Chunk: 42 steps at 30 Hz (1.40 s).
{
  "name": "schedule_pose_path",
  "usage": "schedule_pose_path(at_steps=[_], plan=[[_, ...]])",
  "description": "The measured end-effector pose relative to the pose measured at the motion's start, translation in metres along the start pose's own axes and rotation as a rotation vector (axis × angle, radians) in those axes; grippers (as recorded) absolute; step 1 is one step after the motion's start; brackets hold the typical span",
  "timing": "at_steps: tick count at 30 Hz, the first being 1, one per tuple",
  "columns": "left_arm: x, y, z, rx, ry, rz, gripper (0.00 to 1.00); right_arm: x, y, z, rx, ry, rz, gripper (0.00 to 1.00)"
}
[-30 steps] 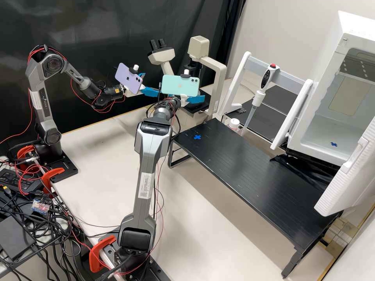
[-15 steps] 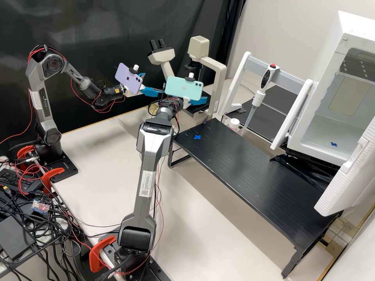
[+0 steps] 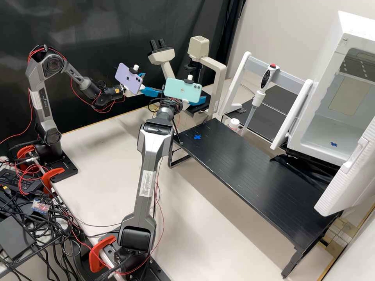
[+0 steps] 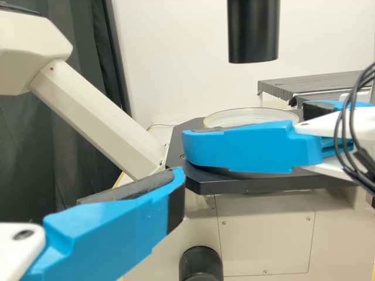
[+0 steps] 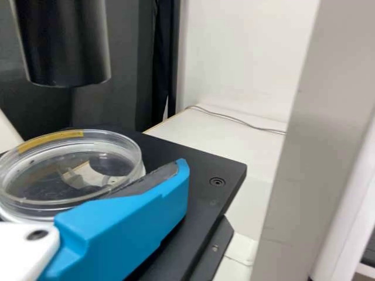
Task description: Move the petri dish to the bench
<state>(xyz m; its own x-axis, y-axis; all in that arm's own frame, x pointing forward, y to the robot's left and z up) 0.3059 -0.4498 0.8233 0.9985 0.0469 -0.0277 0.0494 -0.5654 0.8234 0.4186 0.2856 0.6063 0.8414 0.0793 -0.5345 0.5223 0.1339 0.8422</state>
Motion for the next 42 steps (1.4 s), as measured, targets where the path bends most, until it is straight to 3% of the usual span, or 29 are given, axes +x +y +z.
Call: schedule_pose_path(at_steps=[42], plan=[[0.0, 0.0, 0.0, 0.0, 0.0, 0.0, 1.0, -0.0076, 0.0068, 0.0043, -0.01, 0.037, -0.046, 0.0]])
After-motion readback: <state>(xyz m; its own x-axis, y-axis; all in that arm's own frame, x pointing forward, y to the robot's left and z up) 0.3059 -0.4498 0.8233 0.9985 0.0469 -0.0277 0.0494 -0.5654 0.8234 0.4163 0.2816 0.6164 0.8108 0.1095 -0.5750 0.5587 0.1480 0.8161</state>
